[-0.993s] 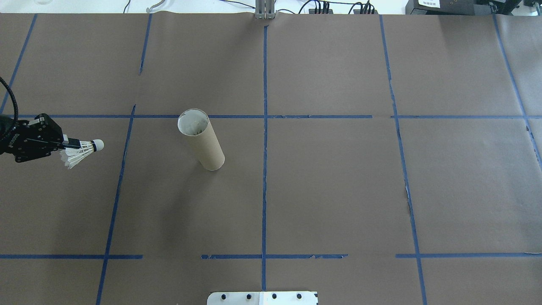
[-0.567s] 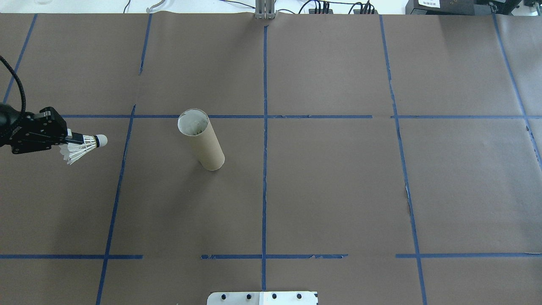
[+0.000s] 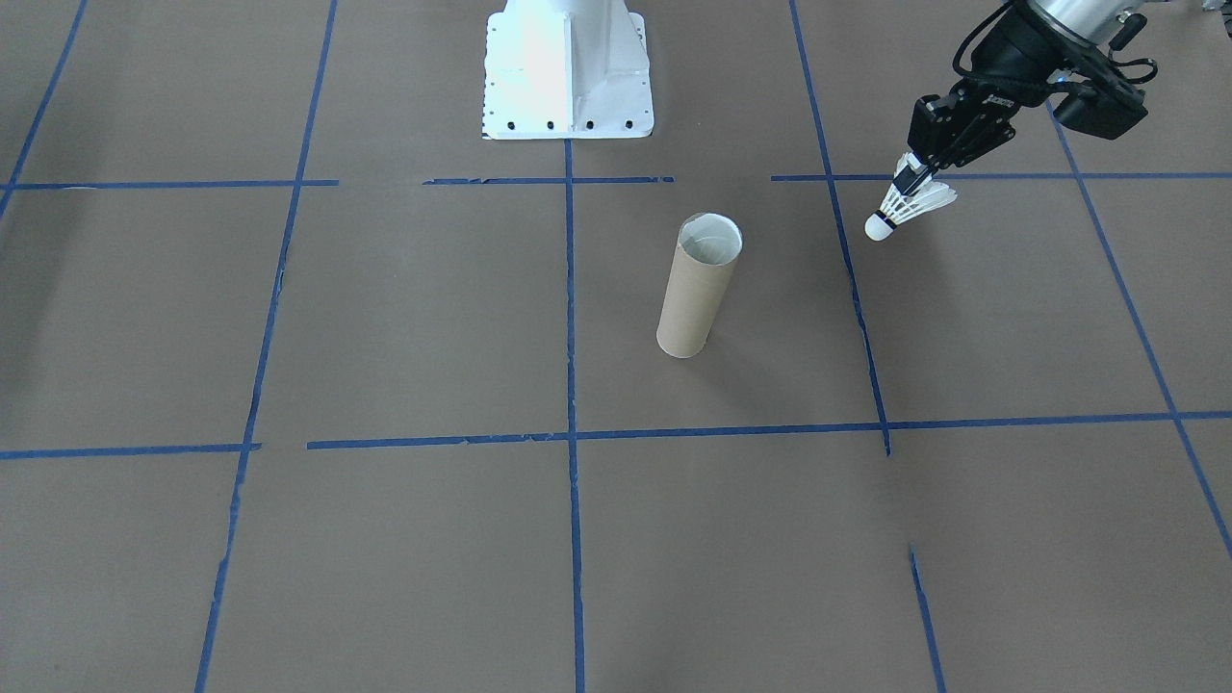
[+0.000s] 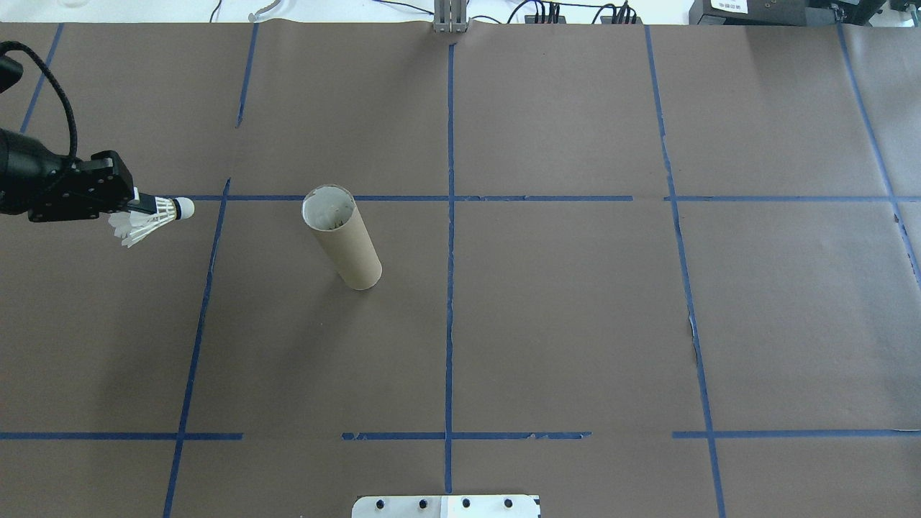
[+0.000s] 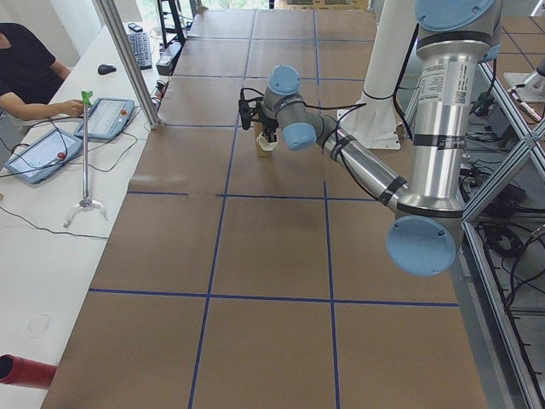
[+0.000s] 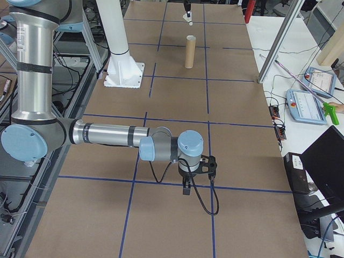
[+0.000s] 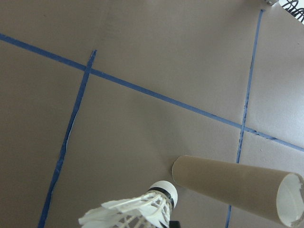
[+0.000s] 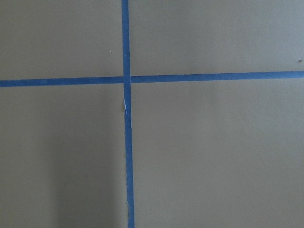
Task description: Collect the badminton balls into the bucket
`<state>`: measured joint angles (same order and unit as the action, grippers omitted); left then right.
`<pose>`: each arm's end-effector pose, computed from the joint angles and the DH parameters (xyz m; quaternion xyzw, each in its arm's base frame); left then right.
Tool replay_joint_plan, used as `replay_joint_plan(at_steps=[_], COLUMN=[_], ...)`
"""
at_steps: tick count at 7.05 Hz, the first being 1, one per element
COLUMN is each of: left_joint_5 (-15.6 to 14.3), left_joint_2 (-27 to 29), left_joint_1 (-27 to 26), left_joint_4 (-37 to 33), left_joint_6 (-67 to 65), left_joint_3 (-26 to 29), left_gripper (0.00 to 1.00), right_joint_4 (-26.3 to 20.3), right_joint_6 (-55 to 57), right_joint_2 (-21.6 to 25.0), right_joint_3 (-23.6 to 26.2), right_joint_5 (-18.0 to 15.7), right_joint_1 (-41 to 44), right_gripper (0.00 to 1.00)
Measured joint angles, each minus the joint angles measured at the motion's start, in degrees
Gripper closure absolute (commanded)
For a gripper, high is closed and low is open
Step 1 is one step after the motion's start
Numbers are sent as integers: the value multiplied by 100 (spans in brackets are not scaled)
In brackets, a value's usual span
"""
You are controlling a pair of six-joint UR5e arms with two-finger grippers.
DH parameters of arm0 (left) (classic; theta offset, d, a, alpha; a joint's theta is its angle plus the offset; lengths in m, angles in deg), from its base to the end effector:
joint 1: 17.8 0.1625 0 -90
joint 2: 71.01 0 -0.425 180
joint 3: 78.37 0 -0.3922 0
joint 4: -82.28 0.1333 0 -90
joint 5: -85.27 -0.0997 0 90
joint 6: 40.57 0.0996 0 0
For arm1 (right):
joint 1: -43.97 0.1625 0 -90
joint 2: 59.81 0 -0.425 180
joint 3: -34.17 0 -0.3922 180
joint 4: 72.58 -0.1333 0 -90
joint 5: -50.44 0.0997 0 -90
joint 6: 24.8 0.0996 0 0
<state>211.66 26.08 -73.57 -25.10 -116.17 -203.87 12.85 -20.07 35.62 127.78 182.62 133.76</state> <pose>0.1977 -0.4225 0.2726 0.0516 0.5440 -0.1447 0.8249 0.0648 -0.4552 0.6670 0.0069 -0.3604 0.0282 0.9324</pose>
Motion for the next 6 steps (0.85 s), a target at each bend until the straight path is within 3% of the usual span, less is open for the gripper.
replay_joint_plan(at_steps=[3, 6], left_joint_5=[-743, -1237], left_joint_2=[1835, 2989], left_joint_1=[-25, 192], left_joint_4=[3155, 4738], left_joint_6=[958, 1364], left_joint_3=[-143, -49], left_gripper=[100, 100], right_joint_4=[0, 0], right_joint_6=[-7, 1], right_joint_2=[-1, -3], right_joint_3=[0, 0], right_joint_5=[0, 4], right_joint_1=[-6, -2], right_gripper=[0, 0])
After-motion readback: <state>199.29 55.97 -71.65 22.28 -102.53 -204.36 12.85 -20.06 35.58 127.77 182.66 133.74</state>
